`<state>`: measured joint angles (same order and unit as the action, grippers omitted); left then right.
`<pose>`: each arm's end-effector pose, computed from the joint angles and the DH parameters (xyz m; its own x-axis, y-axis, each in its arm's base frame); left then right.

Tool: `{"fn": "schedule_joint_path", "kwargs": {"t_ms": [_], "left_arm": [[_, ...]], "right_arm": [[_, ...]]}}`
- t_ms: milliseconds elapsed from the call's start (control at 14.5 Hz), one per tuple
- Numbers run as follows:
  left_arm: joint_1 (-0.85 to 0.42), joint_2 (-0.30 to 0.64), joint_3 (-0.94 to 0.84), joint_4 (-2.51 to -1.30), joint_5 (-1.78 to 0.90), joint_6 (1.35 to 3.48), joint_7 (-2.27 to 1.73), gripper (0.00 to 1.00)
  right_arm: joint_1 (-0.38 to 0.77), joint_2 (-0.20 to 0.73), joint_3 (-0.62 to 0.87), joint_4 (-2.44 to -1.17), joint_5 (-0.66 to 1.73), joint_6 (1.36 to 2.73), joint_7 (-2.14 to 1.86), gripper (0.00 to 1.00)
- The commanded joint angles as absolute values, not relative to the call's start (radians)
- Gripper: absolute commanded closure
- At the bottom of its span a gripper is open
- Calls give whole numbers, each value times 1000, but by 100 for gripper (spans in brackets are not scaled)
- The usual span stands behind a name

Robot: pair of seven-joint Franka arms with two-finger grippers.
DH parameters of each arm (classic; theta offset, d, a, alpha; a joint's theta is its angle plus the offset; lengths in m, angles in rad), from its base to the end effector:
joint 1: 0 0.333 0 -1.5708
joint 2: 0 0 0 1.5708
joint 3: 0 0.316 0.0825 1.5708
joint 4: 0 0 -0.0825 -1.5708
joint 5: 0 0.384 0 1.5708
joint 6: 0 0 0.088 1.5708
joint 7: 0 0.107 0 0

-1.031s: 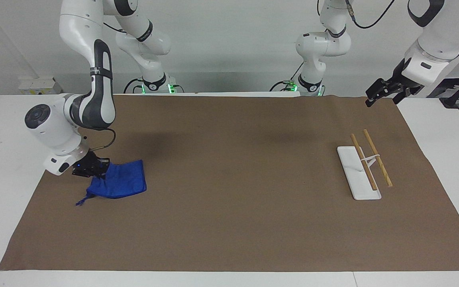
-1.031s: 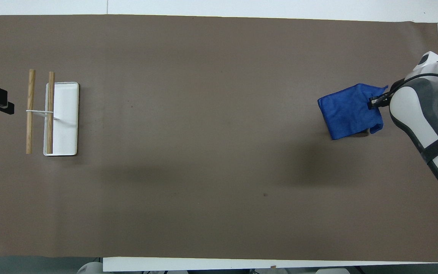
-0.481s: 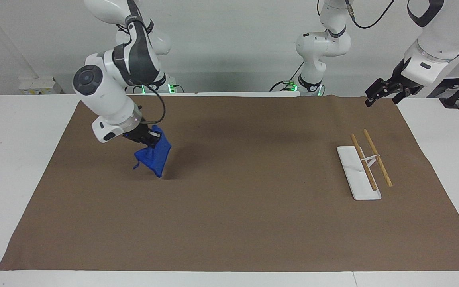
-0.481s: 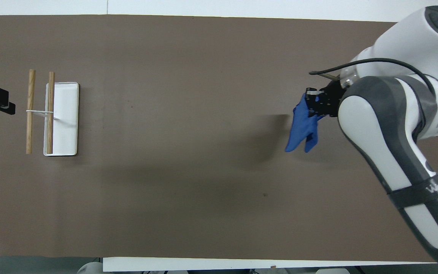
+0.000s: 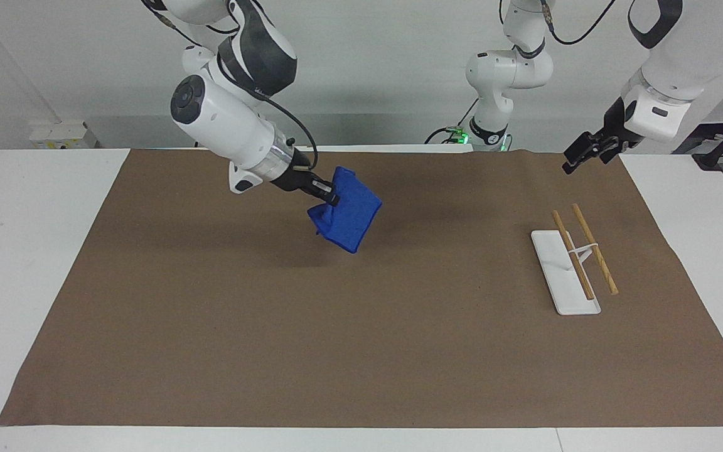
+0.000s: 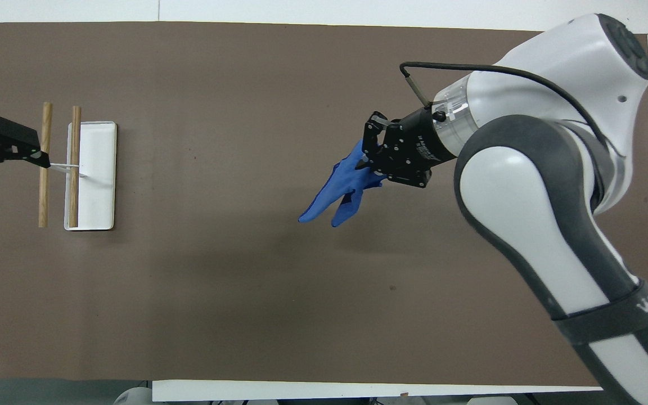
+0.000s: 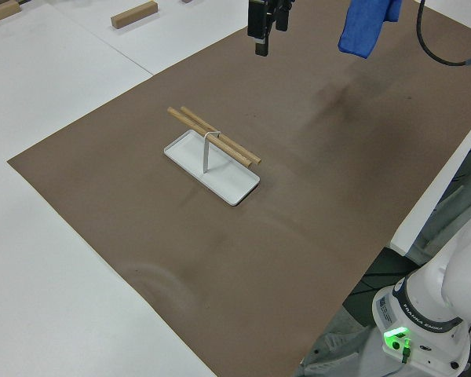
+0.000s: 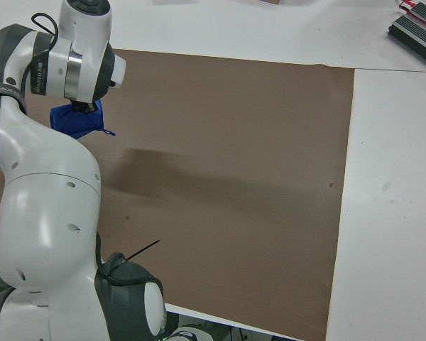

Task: Right arm passes towel to left arm to hang
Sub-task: 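Carry the towel toward the left gripper while the left gripper reaches it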

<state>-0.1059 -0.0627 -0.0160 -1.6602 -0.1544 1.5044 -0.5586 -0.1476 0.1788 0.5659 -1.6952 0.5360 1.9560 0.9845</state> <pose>0.5203 -0.0814 0.6124 0.8986 0.4090 -0.1591 0.4247 -0.9017 0.0807 0.5647 0.2633 0.5223 0.7034 -0.5472 -0.4537 -0.7052 -0.6170 -0.3493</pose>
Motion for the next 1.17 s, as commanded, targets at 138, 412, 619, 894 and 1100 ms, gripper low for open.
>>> {"fn": "schedule_joint_path", "kwargs": {"t_ms": [138, 412, 619, 894, 1100], "left_arm": [[-242, -173, -14, -1864, -224, 1710, -1088, 0], [-365, -209, -20, -1968, -225, 1908, -1652, 0], [-413, -228, -20, -2066, -271, 1997, -1848, 0], [-466, -219, -20, -2166, -293, 2209, -2051, 0], [-474, -213, -20, -2180, -317, 2258, -2057, 5]], "right_arm": [[-103, 227, 690, -1678, 549, 2187, 1306, 100], [-91, 245, 729, -1681, 549, 2301, 1485, 100], [-87, 249, 738, -1683, 548, 2301, 1488, 100], [-86, 249, 742, -1680, 548, 2301, 1491, 100], [-86, 250, 742, -1678, 546, 2301, 1490, 100]]}}
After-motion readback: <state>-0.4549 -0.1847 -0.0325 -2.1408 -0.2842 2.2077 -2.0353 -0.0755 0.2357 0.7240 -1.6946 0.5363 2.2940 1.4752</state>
